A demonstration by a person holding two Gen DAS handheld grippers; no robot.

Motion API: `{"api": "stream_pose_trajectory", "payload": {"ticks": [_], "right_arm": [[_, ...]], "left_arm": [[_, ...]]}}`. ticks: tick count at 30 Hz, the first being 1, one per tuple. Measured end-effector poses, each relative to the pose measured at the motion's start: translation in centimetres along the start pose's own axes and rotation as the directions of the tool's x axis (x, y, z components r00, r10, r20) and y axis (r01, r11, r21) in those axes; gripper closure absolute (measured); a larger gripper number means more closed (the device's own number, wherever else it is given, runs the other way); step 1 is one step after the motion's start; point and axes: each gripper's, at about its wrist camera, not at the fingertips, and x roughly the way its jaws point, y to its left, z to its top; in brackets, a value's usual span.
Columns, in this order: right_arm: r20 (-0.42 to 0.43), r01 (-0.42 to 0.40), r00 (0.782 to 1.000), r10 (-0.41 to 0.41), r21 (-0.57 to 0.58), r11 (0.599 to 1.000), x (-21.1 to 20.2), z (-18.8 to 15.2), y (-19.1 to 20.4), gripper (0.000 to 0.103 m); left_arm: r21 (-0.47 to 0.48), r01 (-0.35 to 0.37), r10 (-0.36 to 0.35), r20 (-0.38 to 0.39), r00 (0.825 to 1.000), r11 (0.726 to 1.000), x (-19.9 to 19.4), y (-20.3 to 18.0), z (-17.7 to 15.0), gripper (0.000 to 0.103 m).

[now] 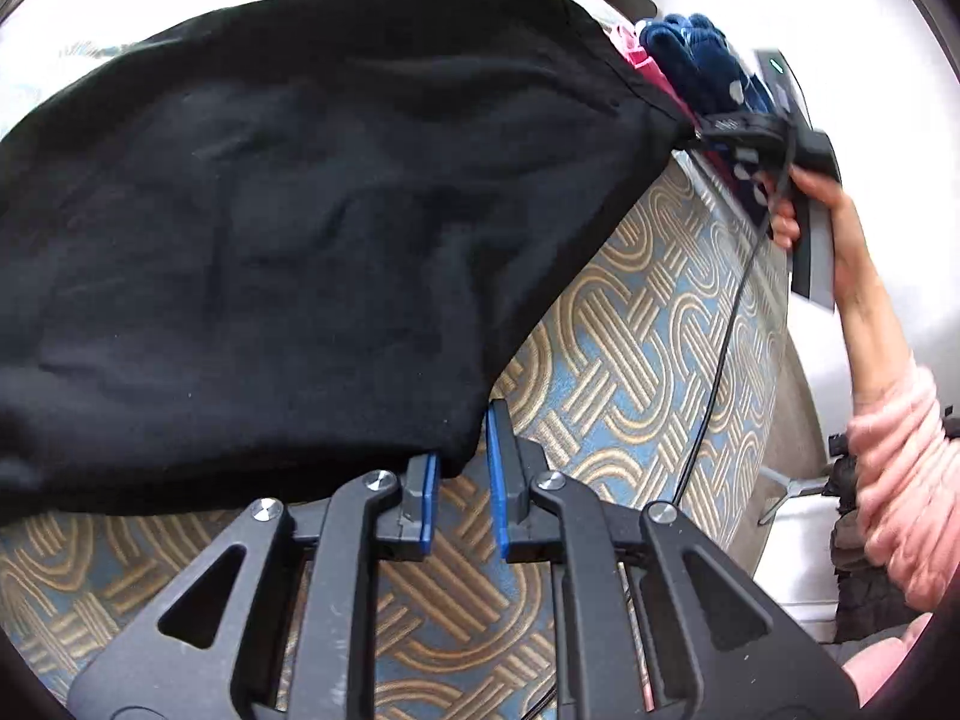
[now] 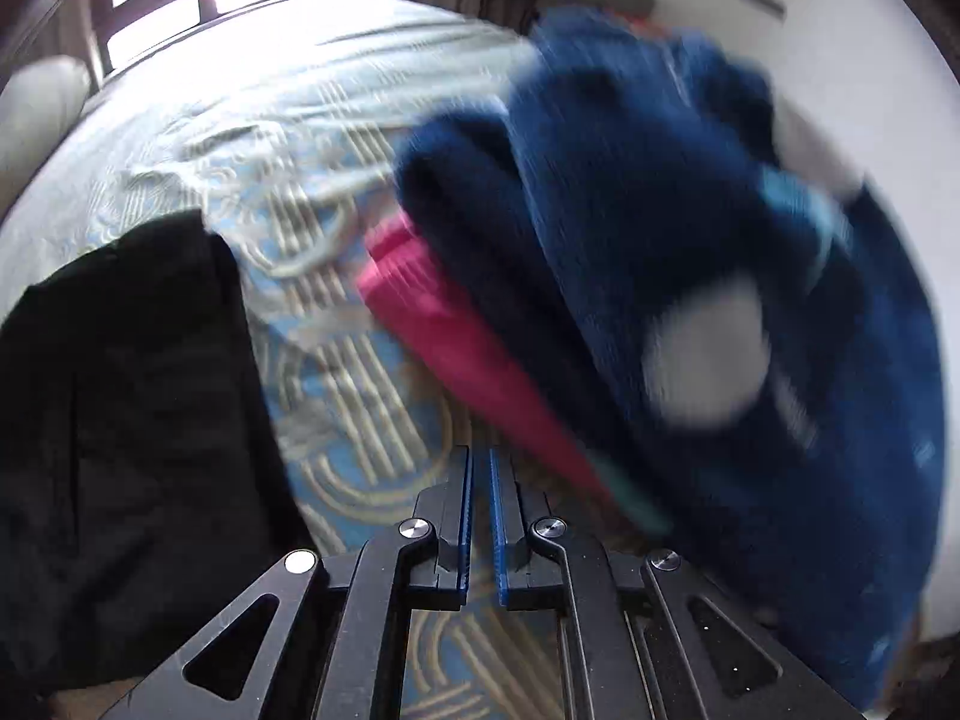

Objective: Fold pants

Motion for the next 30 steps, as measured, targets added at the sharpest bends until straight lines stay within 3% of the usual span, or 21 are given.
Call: {"api": "stream_pose_trajectory", "payload": {"ticks": [1, 3, 7, 10, 14, 17, 20, 23, 26, 30], "right_arm": [[0.031, -0.095, 0.995, 0.093, 0.087, 0.992, -0.6, -0.9, -1.6, 0.097], [0.044, -0.220, 0.975, 0.216, 0.151, 0.964, -1.8, -2.2, -3.1, 0.093], [0.090, -0.361, 0.932, 0.351, 0.150, 0.920, -4.6, -4.7, -2.5, 0.067], [0.094, -0.411, 0.911, 0.402, 0.114, 0.905, -5.8, -6.0, -0.3, 0.055], [0.081, -0.481, 0.877, 0.474, 0.116, 0.869, -5.5, -6.4, 2.0, 0.049], [0.051, -0.462, 0.887, 0.460, 0.141, 0.876, -5.2, -7.8, 3.4, 0.049], [0.066, -0.470, 0.882, 0.466, 0.090, 0.878, -5.7, -8.2, 5.7, 0.049], [0.053, -0.521, 0.852, 0.521, -0.008, 0.854, -7.9, -9.9, 8.9, 0.049], [0.000, -0.551, 0.829, 0.559, -0.169, 0.817, -9.5, -11.1, 14.1, 0.048], [-0.085, -0.574, 0.808, 0.583, -0.338, 0.746, -10.4, -11.6, 22.3, 0.047]], "left_arm": [[-0.003, 0.006, -0.006, 0.001, 1.000, 1.000, -0.2, 0.0, 0.1, 0.088], [-0.001, 0.007, -0.007, -0.007, 1.000, 1.000, -0.4, 0.0, 0.3, 0.088], [-0.007, -0.010, 0.010, -0.001, 1.000, 1.000, -0.3, -0.4, 0.1, 0.087], [-0.007, -0.008, 0.008, 0.008, 1.000, 1.000, -0.9, -0.9, -0.4, 0.081], [-0.020, 0.002, -0.001, 0.032, 0.999, 1.000, -2.8, -0.7, -1.0, 0.079], [-0.087, 0.004, 0.003, 0.082, 0.997, 0.996, -5.7, 1.4, -2.4, 0.078], [-0.206, -0.037, 0.070, 0.156, 0.985, 0.978, -9.5, 5.3, -4.5, 0.078], [-0.382, -0.098, 0.190, 0.213, 0.958, 0.919, -13.5, 11.3, -7.5, 0.077], [-0.574, -0.119, 0.309, 0.246, 0.919, 0.810, -17.6, 17.4, -11.4, 0.077], [-0.722, -0.130, 0.449, 0.268, 0.853, 0.679, -22.4, 22.7, -16.4, 0.077]]}}
